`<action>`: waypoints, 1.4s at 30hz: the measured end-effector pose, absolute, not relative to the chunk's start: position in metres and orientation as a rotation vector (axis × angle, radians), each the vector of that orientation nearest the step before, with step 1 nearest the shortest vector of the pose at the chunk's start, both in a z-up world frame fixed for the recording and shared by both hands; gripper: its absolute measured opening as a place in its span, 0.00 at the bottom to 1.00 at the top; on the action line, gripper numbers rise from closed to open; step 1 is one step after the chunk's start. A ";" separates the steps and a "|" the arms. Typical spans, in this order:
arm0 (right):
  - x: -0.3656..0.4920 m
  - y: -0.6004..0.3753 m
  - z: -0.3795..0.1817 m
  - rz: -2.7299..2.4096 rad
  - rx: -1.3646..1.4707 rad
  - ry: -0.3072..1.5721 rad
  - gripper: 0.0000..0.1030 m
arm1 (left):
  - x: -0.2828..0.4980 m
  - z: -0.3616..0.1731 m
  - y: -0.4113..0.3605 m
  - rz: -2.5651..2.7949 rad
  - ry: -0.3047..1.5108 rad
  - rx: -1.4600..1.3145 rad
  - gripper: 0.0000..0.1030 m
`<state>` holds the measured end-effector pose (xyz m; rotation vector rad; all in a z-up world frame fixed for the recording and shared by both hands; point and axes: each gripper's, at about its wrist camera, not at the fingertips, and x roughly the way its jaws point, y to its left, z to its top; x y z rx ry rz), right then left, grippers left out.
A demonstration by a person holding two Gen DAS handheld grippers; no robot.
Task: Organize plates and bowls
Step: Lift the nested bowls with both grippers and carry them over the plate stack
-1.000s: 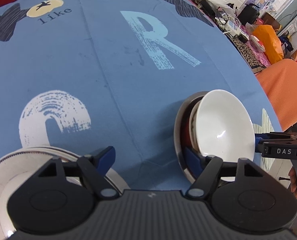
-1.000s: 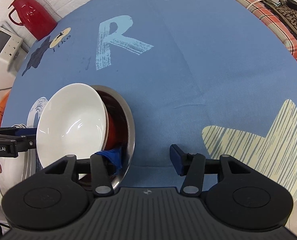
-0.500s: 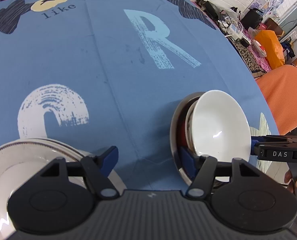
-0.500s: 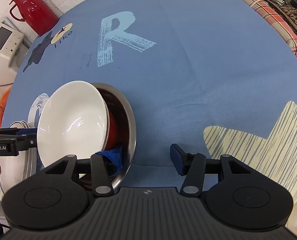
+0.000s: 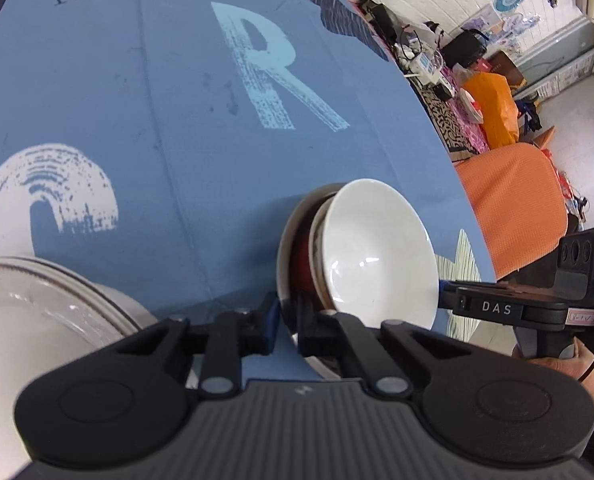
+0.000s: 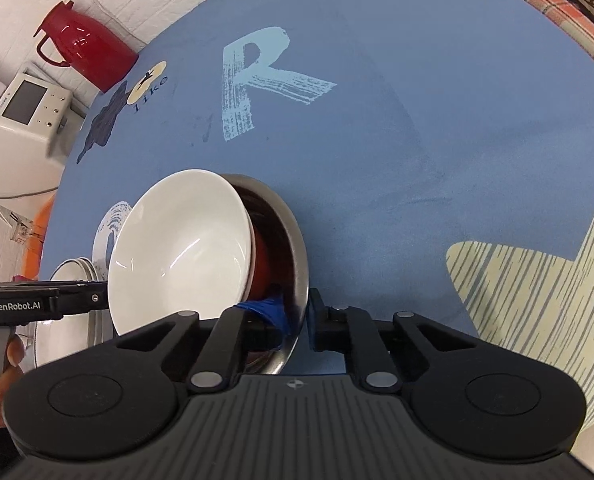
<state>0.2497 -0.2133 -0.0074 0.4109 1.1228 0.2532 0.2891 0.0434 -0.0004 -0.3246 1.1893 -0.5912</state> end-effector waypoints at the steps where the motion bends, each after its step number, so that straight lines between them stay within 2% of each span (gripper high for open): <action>1: 0.250 -0.212 -0.007 0.248 0.418 1.136 0.00 | 0.288 0.001 0.042 -0.584 1.181 -0.311 0.00; 8: 0.249 -0.206 -0.007 0.232 0.457 1.167 0.00 | 0.293 0.005 0.041 -0.534 1.160 -0.274 0.00; 18: 0.264 -0.187 0.015 0.265 0.439 1.104 0.00 | 0.299 0.032 0.062 -0.496 1.092 -0.271 0.00; 29: 0.268 -0.090 0.040 0.479 0.356 1.101 0.00 | 0.245 0.071 0.162 -0.290 1.016 -0.288 0.00; 35: 0.260 -0.042 0.036 0.582 0.294 1.140 0.00 | 0.208 0.061 0.210 -0.203 1.046 -0.329 0.00; 42: 0.250 -0.016 0.021 0.603 0.234 1.200 0.00 | 0.188 0.038 0.231 -0.164 1.077 -0.364 0.00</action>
